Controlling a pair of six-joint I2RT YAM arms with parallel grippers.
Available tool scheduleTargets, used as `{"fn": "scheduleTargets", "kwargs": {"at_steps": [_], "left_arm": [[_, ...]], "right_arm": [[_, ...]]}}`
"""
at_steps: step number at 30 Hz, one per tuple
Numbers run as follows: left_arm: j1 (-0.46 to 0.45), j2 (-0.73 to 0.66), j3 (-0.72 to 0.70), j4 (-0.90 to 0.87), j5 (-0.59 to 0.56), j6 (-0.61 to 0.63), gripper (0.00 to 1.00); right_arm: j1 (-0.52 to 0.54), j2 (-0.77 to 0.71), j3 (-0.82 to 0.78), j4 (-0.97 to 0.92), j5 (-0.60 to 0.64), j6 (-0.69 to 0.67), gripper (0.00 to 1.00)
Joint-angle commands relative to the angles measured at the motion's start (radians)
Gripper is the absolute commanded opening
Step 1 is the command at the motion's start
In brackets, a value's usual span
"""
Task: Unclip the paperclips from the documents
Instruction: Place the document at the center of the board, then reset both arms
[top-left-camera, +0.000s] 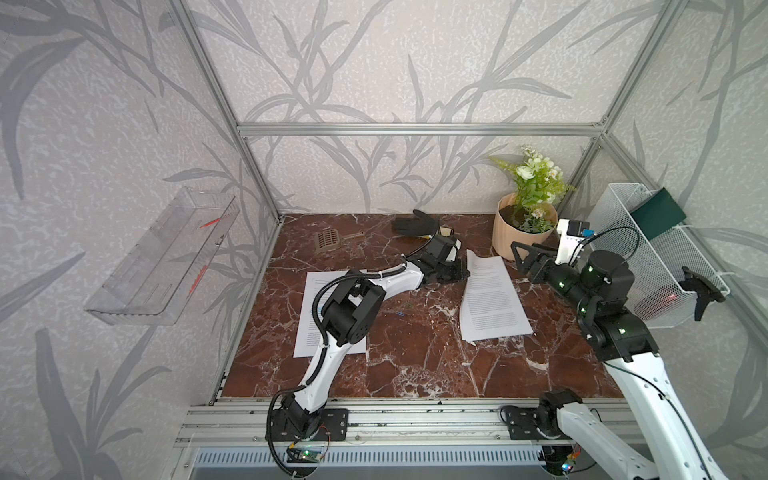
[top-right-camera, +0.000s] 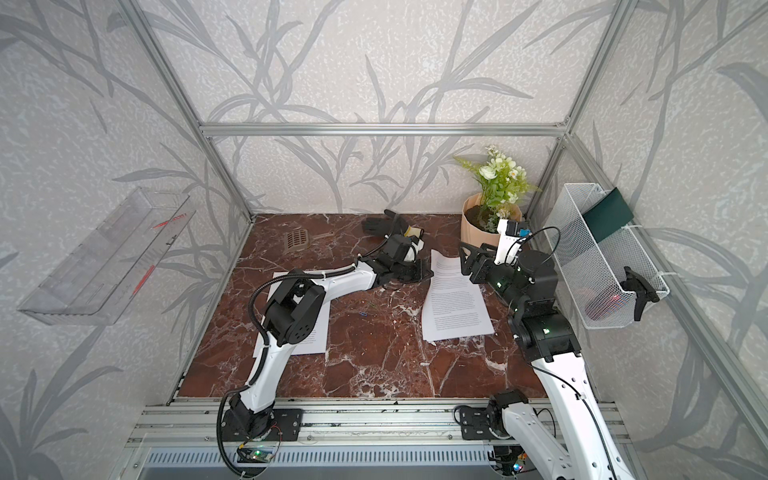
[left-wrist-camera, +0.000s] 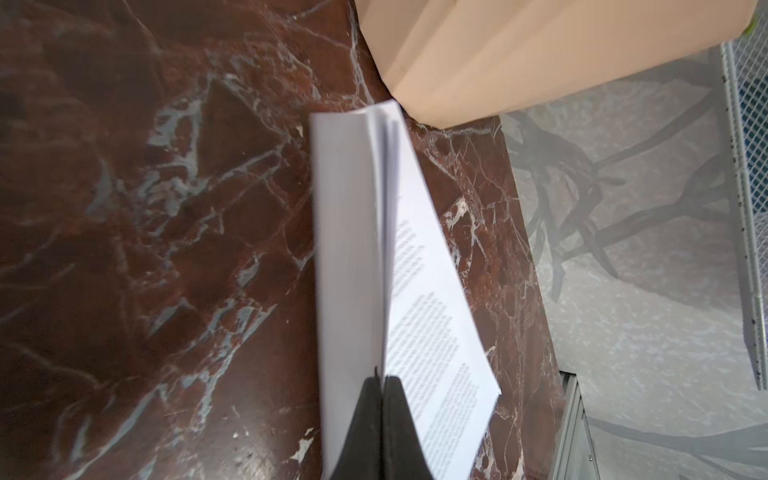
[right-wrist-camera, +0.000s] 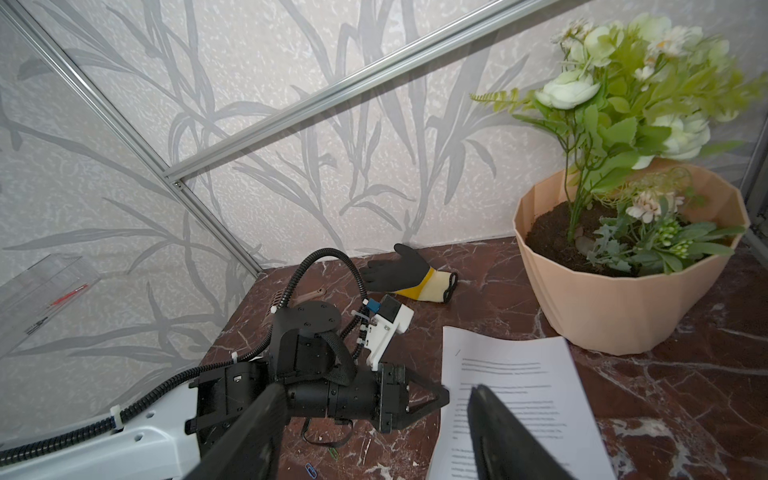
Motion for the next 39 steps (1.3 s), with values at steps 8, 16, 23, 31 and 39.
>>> {"fn": "scheduleTargets", "kwargs": {"at_steps": [8, 16, 23, 31, 39], "left_arm": [[-0.012, -0.021, 0.055, -0.115, -0.127, 0.115, 0.24], [-0.011, -0.135, 0.130, -0.367, -0.381, 0.242, 0.99], [0.030, -0.508, -0.137, -0.387, -0.846, 0.462, 0.99], [0.305, -1.039, -0.897, -0.085, -1.035, 0.701, 0.99], [0.605, -1.116, -1.419, 0.597, -0.752, 0.827, 0.99]], "right_arm": [[-0.004, -0.009, -0.028, -0.009, -0.009, -0.003, 0.71], [-0.004, 0.018, -0.056, 0.053, 0.052, -0.041, 0.72], [-0.003, 0.099, -0.273, 0.227, 0.171, -0.169, 0.75], [-0.011, 0.306, -0.707, 0.815, 0.342, -0.327, 0.81], [-0.034, 0.644, -0.583, 1.064, 0.322, -0.468, 0.82]]}}
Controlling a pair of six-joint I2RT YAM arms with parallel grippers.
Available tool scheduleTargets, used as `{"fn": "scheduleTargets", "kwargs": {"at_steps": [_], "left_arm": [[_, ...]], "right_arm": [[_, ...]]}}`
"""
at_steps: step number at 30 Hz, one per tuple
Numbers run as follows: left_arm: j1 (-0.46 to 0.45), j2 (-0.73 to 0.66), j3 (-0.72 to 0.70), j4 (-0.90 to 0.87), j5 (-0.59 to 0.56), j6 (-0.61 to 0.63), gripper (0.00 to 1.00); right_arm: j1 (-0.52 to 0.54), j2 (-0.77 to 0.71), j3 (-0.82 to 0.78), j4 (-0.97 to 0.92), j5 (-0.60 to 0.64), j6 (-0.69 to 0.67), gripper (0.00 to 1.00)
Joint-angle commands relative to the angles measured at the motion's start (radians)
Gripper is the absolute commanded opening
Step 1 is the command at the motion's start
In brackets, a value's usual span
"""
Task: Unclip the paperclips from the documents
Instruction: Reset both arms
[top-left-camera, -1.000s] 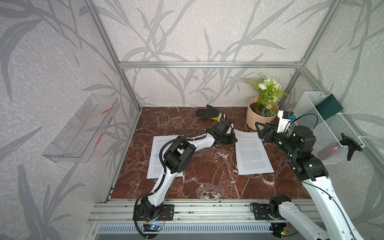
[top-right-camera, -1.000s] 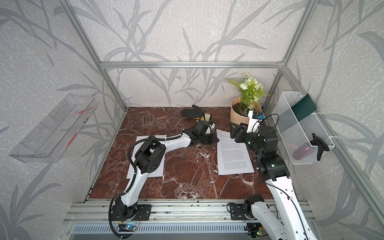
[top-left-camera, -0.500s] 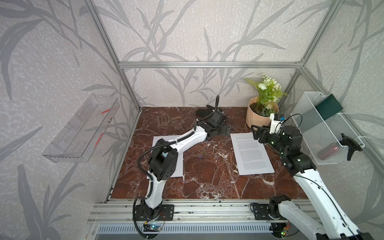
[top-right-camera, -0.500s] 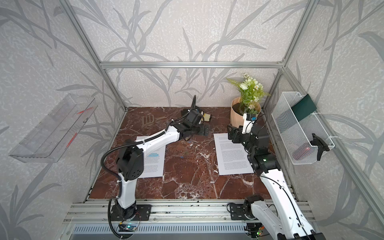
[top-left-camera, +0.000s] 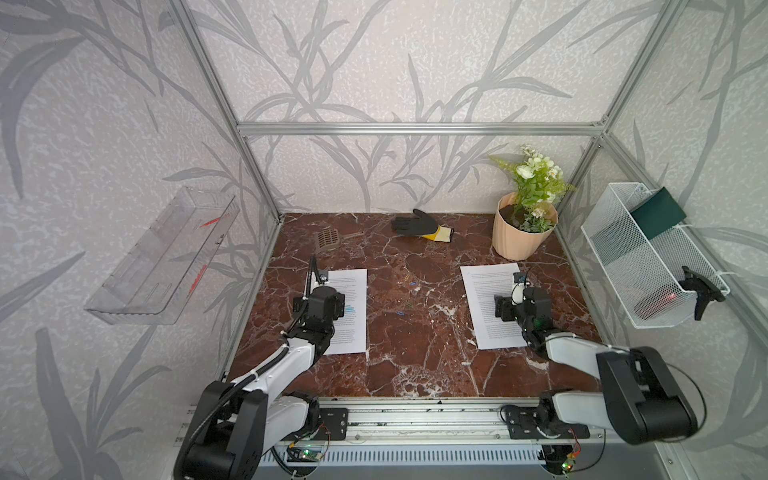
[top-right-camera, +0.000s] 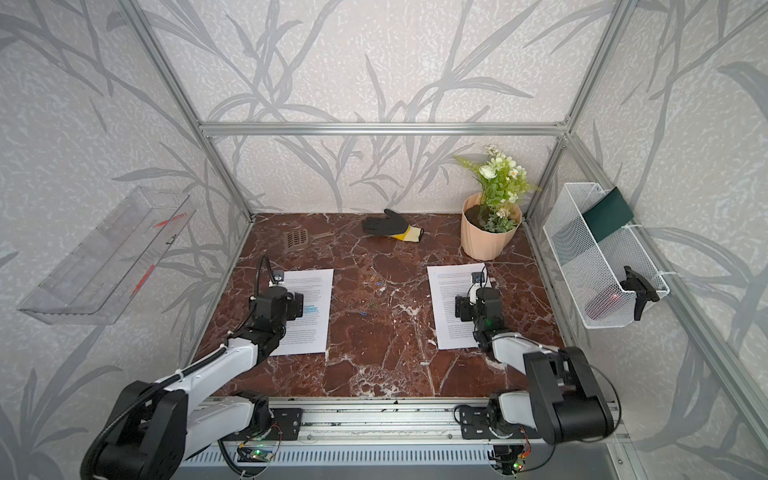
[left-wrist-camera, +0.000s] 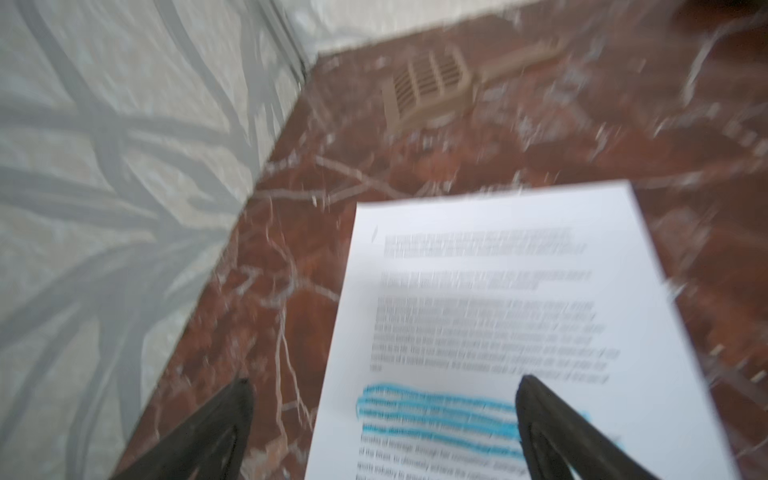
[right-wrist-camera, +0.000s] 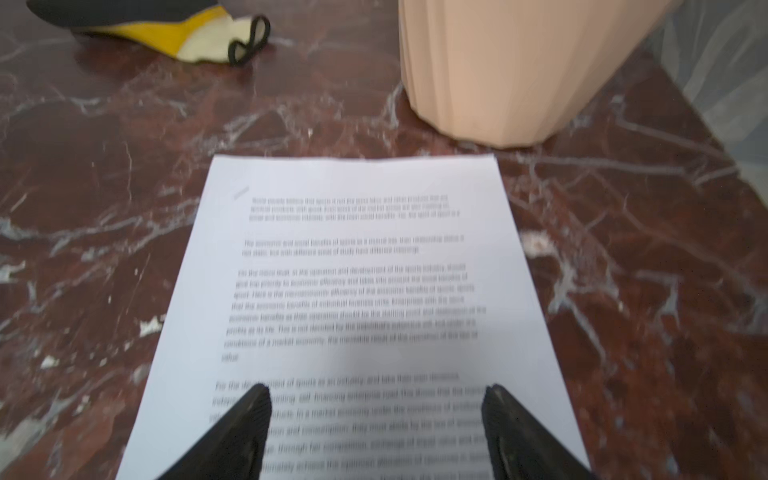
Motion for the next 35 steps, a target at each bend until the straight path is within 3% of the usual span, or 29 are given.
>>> {"fn": "scheduleTargets", "kwargs": {"at_steps": [1, 3, 5, 6, 10, 13, 15, 18, 30, 31, 32, 35], "left_arm": [[0.059, 0.020, -0.008, 0.337, 0.171, 0.078, 0.99], [0.110, 0.092, -0.018, 0.466, 0.249, 0.058, 0.99], [0.171, 0.140, 0.067, 0.351, 0.355, 0.006, 0.99], [0.188, 0.153, 0.073, 0.389, 0.403, -0.021, 0.99], [0.186, 0.404, -0.007, 0.817, 0.359, -0.048, 0.99], [0.192, 0.354, 0.123, 0.483, 0.321, -0.076, 0.99], [0.187, 0.403, 0.079, 0.651, 0.301, -0.064, 0.99], [0.176, 0.353, 0.127, 0.474, 0.299, -0.064, 0.99], [0.193, 0.366, 0.134, 0.478, 0.320, -0.078, 0.99], [0.193, 0.365, 0.135, 0.475, 0.323, -0.078, 0.99], [0.196, 0.365, 0.134, 0.475, 0.325, -0.080, 0.99], [0.195, 0.361, 0.126, 0.488, 0.329, -0.075, 0.99]], "right_arm": [[-0.019, 0.117, 0.060, 0.217, 0.009, -0.072, 0.82], [-0.019, 0.198, 0.003, 0.436, 0.005, -0.083, 0.82], [-0.018, 0.169, -0.003, 0.395, 0.002, -0.081, 0.82], [-0.019, 0.171, -0.010, 0.410, -0.013, -0.087, 0.83], [-0.016, 0.186, -0.013, 0.441, -0.032, -0.102, 0.86], [-0.016, 0.188, -0.009, 0.441, -0.034, -0.104, 0.86], [-0.014, 0.188, 0.002, 0.421, -0.041, -0.107, 0.86], [-0.014, 0.188, 0.011, 0.400, -0.054, -0.112, 0.87], [-0.014, 0.188, 0.010, 0.401, -0.055, -0.113, 0.87], [-0.014, 0.188, 0.011, 0.401, -0.055, -0.113, 0.89], [-0.014, 0.188, 0.011, 0.401, -0.054, -0.113, 1.00], [-0.014, 0.188, 0.011, 0.403, -0.055, -0.112, 0.99]]}}
